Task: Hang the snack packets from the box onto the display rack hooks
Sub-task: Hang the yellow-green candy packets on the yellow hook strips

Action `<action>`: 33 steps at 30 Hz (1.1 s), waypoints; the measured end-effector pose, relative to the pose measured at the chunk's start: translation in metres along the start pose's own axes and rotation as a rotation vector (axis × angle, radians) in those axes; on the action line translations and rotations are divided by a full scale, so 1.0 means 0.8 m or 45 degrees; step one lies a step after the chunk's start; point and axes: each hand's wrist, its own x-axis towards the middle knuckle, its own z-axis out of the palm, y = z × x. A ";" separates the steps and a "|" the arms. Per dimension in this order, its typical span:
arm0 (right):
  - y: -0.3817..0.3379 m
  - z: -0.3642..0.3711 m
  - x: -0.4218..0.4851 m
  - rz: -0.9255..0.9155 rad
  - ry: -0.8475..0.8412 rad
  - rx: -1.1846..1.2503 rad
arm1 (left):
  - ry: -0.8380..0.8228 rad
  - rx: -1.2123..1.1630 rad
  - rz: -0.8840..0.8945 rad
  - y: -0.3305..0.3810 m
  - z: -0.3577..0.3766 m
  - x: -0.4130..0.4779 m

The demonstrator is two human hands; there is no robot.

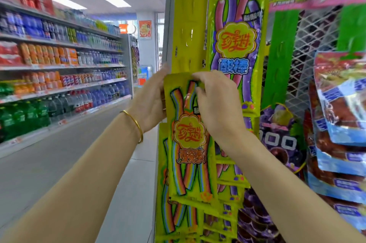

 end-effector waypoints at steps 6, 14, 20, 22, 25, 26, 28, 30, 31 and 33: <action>0.005 0.002 0.010 0.035 -0.093 -0.036 | 0.156 0.016 0.136 -0.012 0.005 0.006; 0.007 0.008 0.012 0.029 -0.176 -0.097 | 0.215 0.093 0.113 -0.008 0.003 0.007; 0.009 0.005 0.004 0.007 -0.225 -0.160 | 0.247 0.141 0.103 -0.007 0.004 0.003; 0.009 0.005 0.000 0.014 -0.246 -0.178 | 0.253 0.153 0.125 -0.007 0.004 0.002; 0.009 0.006 -0.008 0.003 -0.315 -0.200 | 0.252 0.231 0.172 -0.009 0.005 0.002; 0.009 0.005 -0.012 -0.012 -0.340 -0.221 | 0.263 0.286 0.185 -0.010 0.004 0.002; 0.009 0.004 -0.018 -0.048 -0.349 -0.298 | 0.283 0.395 0.195 -0.014 0.002 0.002; 0.006 0.003 -0.022 -0.089 -0.279 -0.460 | 0.303 0.520 0.220 -0.018 -0.001 0.002; 0.003 0.001 -0.023 -0.079 -0.210 -0.505 | 0.325 0.605 0.247 -0.021 -0.002 0.003; 0.001 -0.004 -0.023 -0.008 0.013 -0.424 | 0.410 0.771 0.292 -0.025 -0.004 0.003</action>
